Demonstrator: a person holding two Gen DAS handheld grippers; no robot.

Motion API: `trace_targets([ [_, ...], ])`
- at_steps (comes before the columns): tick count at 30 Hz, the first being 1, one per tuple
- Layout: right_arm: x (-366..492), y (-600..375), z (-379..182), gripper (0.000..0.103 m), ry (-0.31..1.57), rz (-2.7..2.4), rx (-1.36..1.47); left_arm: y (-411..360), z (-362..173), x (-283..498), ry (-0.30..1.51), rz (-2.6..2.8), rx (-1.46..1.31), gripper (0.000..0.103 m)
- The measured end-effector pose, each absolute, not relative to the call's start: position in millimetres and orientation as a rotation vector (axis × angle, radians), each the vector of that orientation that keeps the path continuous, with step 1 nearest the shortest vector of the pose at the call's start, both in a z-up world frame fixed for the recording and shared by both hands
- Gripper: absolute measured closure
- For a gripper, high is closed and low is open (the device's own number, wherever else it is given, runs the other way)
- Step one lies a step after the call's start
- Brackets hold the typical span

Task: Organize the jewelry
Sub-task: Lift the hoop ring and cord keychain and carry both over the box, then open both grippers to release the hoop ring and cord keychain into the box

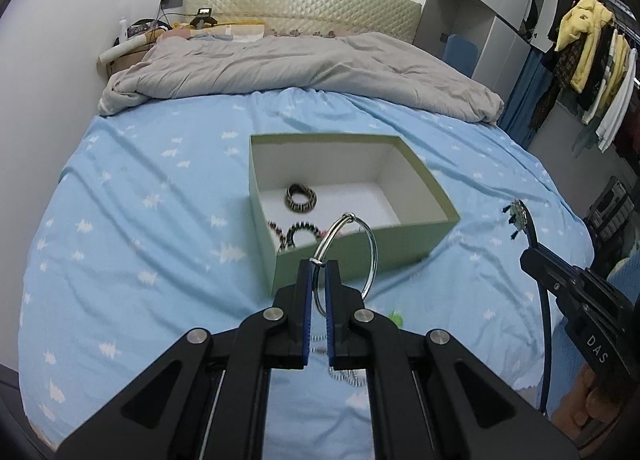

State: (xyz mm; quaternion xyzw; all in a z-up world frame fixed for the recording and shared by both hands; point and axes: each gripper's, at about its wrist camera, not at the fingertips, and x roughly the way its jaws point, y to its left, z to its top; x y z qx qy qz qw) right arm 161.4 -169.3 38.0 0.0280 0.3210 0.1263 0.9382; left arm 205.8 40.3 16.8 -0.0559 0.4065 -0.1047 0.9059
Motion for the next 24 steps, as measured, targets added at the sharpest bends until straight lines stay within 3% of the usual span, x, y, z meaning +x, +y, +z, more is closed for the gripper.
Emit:
trace_targets([
  [24, 324.9, -141.6, -12.5, 0.095, 0.839, 0.301, 0.018, 45.9, -19.6, 336.3, 0.957, -0.183, -0.132, 0.099],
])
